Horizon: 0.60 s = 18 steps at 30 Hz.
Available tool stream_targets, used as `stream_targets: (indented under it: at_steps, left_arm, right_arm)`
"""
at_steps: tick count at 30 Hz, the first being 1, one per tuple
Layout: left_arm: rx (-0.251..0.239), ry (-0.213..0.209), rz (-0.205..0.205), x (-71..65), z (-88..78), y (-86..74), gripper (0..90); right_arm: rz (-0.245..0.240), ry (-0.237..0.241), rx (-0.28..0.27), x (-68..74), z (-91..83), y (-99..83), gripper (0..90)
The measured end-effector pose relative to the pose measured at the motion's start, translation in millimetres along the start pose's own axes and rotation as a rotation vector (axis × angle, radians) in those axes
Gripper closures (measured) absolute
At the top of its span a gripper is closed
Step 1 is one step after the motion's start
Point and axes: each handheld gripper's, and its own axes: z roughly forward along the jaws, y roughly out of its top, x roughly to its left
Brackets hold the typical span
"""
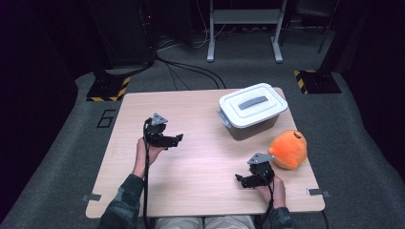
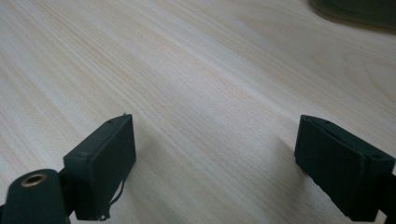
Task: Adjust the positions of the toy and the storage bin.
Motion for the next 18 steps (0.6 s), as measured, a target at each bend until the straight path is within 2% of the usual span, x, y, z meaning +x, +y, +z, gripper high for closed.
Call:
stream_targets:
  at_steps: [10, 13, 18]
  left_arm:
    - [0.003, -0.04, 0.049, -19.2, 21.4, 28.7, 10.9]
    - [0.001, -0.039, 0.062, -22.8, 26.2, 38.9, 10.9]
    - [-0.014, -0.049, 0.055, -26.2, 33.4, 50.2, 10.2]
  right_arm:
    - [-0.001, 0.004, -0.003, 0.1, -0.2, -0.1, 13.1]
    - [-0.001, 0.005, -0.003, 0.0, -0.2, -0.1, 13.2]
    - [-0.002, 0.005, -0.004, -0.1, -0.2, 0.0, 13.2]
